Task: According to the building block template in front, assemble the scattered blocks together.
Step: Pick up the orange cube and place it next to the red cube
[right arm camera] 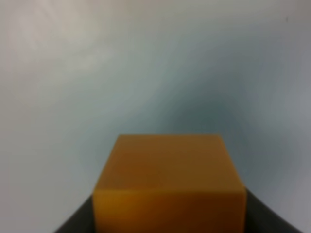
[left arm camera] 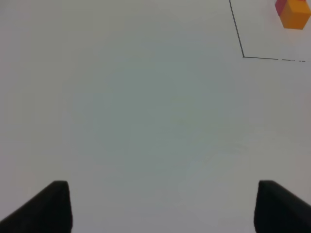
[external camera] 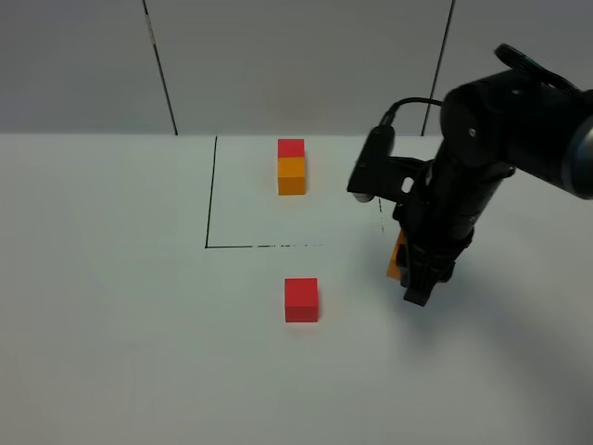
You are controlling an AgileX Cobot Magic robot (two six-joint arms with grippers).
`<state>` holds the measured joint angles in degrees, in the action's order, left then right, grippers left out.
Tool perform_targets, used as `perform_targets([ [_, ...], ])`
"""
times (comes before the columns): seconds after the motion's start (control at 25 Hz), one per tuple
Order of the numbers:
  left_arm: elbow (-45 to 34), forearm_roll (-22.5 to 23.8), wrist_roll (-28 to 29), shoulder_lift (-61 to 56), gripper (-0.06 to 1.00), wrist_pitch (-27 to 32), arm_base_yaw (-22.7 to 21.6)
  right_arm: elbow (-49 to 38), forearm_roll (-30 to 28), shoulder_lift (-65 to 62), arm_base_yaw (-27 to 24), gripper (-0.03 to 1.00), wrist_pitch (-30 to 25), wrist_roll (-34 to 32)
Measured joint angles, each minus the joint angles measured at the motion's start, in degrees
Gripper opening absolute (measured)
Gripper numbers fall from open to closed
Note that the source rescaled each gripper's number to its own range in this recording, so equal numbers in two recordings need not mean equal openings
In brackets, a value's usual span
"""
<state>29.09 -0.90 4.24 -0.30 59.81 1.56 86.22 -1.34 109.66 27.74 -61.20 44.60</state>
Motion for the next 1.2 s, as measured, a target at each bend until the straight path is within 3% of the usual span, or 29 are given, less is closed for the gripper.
perform_targets([
  [0.16, 0.0, 0.0, 0.0, 0.0, 0.61, 0.0, 0.0, 8.1, -1.8, 7.2, 1.9, 0.01, -6.5, 0.6],
  [0.36, 0.0, 0.0, 0.0, 0.0, 0.61, 0.0, 0.0, 13.2, -2.6, 13.1, 3.7, 0.01, -8.1, 3.9],
  [1.2, 0.0, -0.1, 0.0, 0.0, 0.61, 0.0, 0.0, 14.7, -2.5, 23.5, 6.3, 0.01, -2.0, 5.5],
])
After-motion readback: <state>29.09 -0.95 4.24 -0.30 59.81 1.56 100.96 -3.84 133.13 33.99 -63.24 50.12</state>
